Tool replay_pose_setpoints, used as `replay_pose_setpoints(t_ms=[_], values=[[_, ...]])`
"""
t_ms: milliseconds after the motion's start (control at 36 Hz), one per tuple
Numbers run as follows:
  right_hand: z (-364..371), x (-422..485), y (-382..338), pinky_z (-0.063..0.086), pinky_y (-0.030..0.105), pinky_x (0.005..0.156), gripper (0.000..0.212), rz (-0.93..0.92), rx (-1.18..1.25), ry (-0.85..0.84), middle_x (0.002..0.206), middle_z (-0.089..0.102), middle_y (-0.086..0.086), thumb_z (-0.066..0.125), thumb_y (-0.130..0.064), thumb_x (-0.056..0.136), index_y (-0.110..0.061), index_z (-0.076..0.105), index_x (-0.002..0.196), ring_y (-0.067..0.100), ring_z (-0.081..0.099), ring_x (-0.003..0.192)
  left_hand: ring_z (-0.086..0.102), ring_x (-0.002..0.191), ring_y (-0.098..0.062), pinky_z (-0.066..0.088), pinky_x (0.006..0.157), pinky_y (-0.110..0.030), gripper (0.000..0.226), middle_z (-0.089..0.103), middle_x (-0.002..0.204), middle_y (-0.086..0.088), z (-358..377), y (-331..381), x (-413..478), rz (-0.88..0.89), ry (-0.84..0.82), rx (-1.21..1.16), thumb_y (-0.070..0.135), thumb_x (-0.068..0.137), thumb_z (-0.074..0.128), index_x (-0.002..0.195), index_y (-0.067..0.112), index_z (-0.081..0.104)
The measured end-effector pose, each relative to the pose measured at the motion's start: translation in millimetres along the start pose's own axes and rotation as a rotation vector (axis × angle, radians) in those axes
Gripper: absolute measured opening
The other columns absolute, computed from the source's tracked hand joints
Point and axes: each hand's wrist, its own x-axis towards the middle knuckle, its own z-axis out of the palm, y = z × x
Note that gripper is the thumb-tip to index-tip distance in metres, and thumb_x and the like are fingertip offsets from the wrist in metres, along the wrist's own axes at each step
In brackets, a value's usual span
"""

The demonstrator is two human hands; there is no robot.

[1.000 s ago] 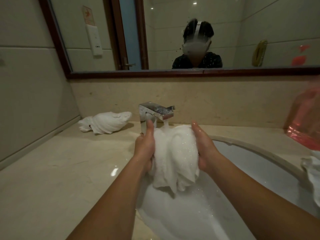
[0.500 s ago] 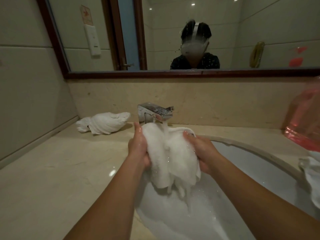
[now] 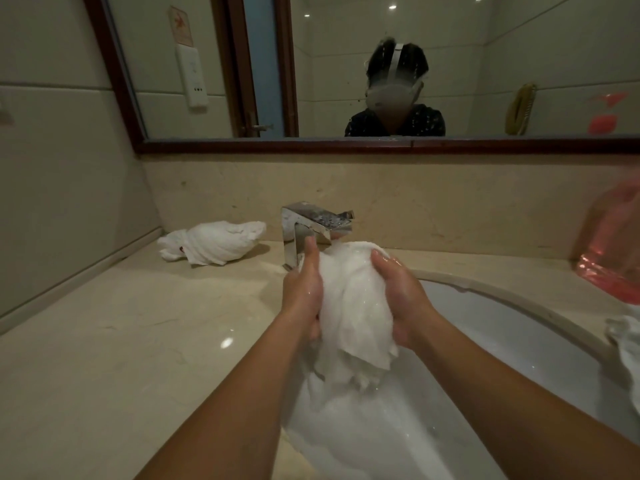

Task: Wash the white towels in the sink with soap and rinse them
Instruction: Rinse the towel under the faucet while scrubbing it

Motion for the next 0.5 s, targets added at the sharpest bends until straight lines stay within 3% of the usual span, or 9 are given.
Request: replay_pose_setpoints(t_ms=[56, 111, 194, 250, 333, 417, 444, 500], values=[[2.5, -3.4, 1.3, 0.055, 0.057, 0.104, 0.028, -0.088, -0.193, 0.132, 0.114, 0.078, 0.005, 0.055, -0.045, 0.106, -0.025, 0.074, 0.113, 0.029, 0.074, 0.108, 0.077, 0.095, -0.028, 0.064, 0.090, -0.048, 0.081, 0.080, 0.104, -0.006, 2.6, 0.0, -3.5, 0.087, 0.052, 0.072, 0.086, 0.084, 0.056, 0.120, 0.015, 0.073], [7.2, -8.5, 3.3, 0.054, 0.053, 0.107, 0.031, -0.149, -0.301, 0.176, 0.118, 0.075, -0.003, 0.052, -0.051, 0.107, -0.028, 0.072, 0.114, 0.021, 0.070, 0.112, 0.074, 0.097, -0.022, 0.061, 0.089, -0.039, 0.075, 0.078, 0.104, -0.002, 6.1, 0.3, -8.4, 0.178, 0.088, 0.157, 0.082, 0.089, 0.054, 0.118, 0.016, 0.074], [15.9, -14.3, 8.6, 0.040, 0.036, 0.119, 0.043, -0.236, -0.395, 0.097, 0.146, 0.058, -0.014, 0.047, -0.052, 0.109, -0.032, 0.059, 0.146, 0.010, 0.053, 0.137, 0.074, 0.098, -0.018, 0.059, 0.091, -0.037, 0.068, 0.078, 0.101, 0.000, 11.4, -1.7, -11.3, 0.253, 0.087, 0.211, 0.081, 0.090, 0.052, 0.110, 0.020, 0.076], [21.8, -17.4, 10.4, 0.035, 0.026, 0.114, 0.050, -0.251, -0.485, 0.042, 0.151, 0.053, -0.014, 0.044, -0.052, 0.111, -0.030, 0.052, 0.154, 0.006, 0.047, 0.139, 0.073, 0.086, -0.015, 0.056, 0.077, -0.032, 0.061, 0.077, 0.086, 0.001, 12.2, -0.6, -13.8, 0.250, 0.090, 0.235, 0.075, 0.097, 0.047, 0.093, 0.021, 0.075], [24.9, -19.9, 15.1, 0.051, 0.032, 0.100, 0.044, -0.202, -0.552, 0.088, 0.131, 0.070, -0.008, 0.040, -0.053, 0.111, -0.029, 0.068, 0.137, 0.013, 0.065, 0.120, 0.066, 0.075, -0.013, 0.048, 0.063, -0.027, 0.067, 0.069, 0.078, 0.002, 10.7, 0.5, -15.7, 0.232, 0.126, 0.259, 0.072, 0.103, 0.034, 0.080, 0.019, 0.067], [25.8, -18.3, 15.5, 0.055, 0.035, 0.088, 0.038, -0.133, -0.492, 0.230, 0.103, 0.074, -0.007, 0.044, -0.051, 0.111, -0.030, 0.074, 0.102, 0.020, 0.070, 0.101, 0.066, 0.097, -0.024, 0.049, 0.079, -0.035, 0.075, 0.071, 0.097, -0.003, 10.7, 1.1, -16.1, 0.218, 0.157, 0.278, 0.073, 0.104, 0.027, 0.101, 0.012, 0.071], [26.1, -16.6, 14.8, 0.055, 0.038, 0.088, 0.041, -0.126, -0.498, 0.272, 0.103, 0.074, 0.000, 0.043, -0.051, 0.111, -0.027, 0.073, 0.095, 0.025, 0.070, 0.102, 0.064, 0.108, -0.028, 0.048, 0.088, -0.036, 0.079, 0.071, 0.111, -0.007, 11.2, 1.4, -15.2, 0.207, 0.172, 0.277, 0.072, 0.105, 0.025, 0.119, 0.009, 0.071], [27.2, -15.3, 11.8, 0.052, 0.042, 0.094, 0.050, -0.119, -0.560, 0.333, 0.116, 0.073, 0.012, 0.038, -0.050, 0.112, -0.018, 0.075, 0.103, 0.035, 0.067, 0.112, 0.062, 0.124, -0.034, 0.048, 0.100, -0.039, 0.082, 0.067, 0.133, -0.014, 10.8, 0.9, -10.9, 0.186, 0.183, 0.284, 0.070, 0.106, 0.023, 0.141, 0.006, 0.062]])
